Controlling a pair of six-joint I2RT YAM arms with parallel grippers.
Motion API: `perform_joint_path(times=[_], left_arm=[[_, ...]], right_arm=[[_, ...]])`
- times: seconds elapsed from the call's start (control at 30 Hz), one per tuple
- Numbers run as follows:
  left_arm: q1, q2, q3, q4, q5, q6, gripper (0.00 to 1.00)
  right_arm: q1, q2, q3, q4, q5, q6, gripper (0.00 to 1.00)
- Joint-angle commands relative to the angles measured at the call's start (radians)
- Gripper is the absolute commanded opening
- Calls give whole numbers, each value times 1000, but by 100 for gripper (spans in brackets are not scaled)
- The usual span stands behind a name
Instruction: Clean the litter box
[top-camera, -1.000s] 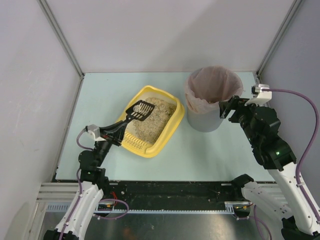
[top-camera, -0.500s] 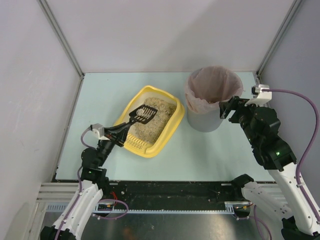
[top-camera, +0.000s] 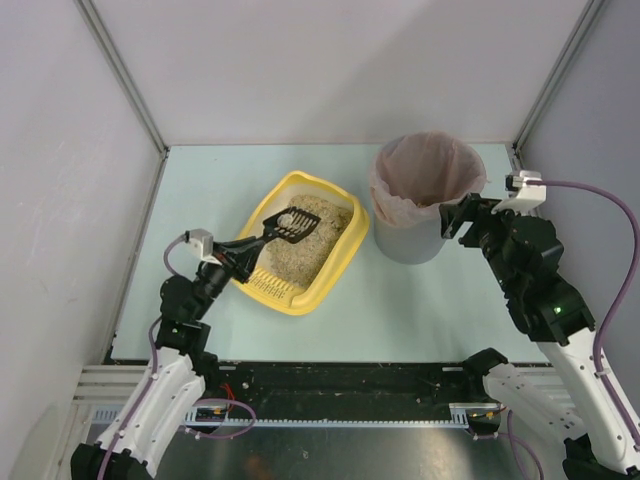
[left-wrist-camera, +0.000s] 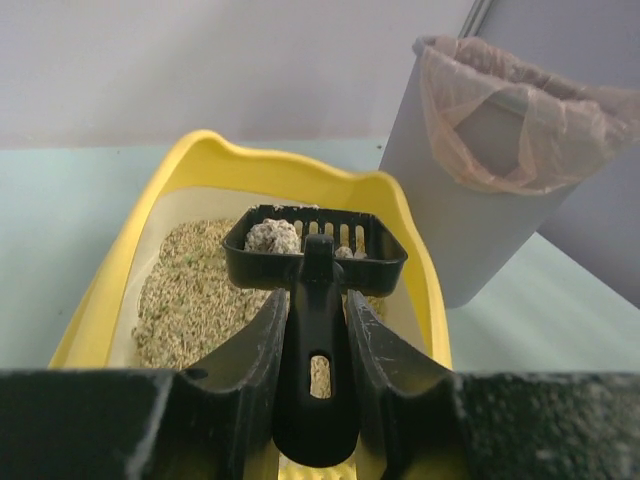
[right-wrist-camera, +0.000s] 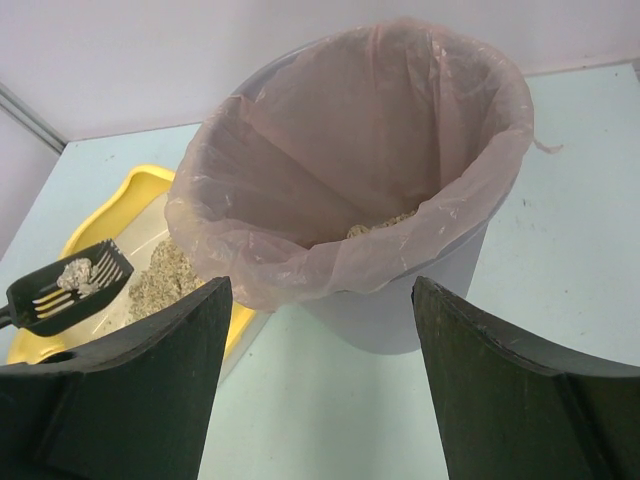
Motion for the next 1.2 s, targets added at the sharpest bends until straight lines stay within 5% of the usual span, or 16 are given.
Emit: perform_joint_path(times=[0.0,0.57,0.93,1.17], left_arm=[[-4,7,125,-54,53,-14,0],[-9,166,542,-426,224,91,0],[-9,171,591,-479,260,176,0],[-9,151,561,-479,255,214,0]], right_arm=[[-1,-25,0,12,27,3,78],[-76,71,30,29,130,-3,83],[-550,243,96,56,-398,46,77],[-667,317,99,156,-594,87,76]])
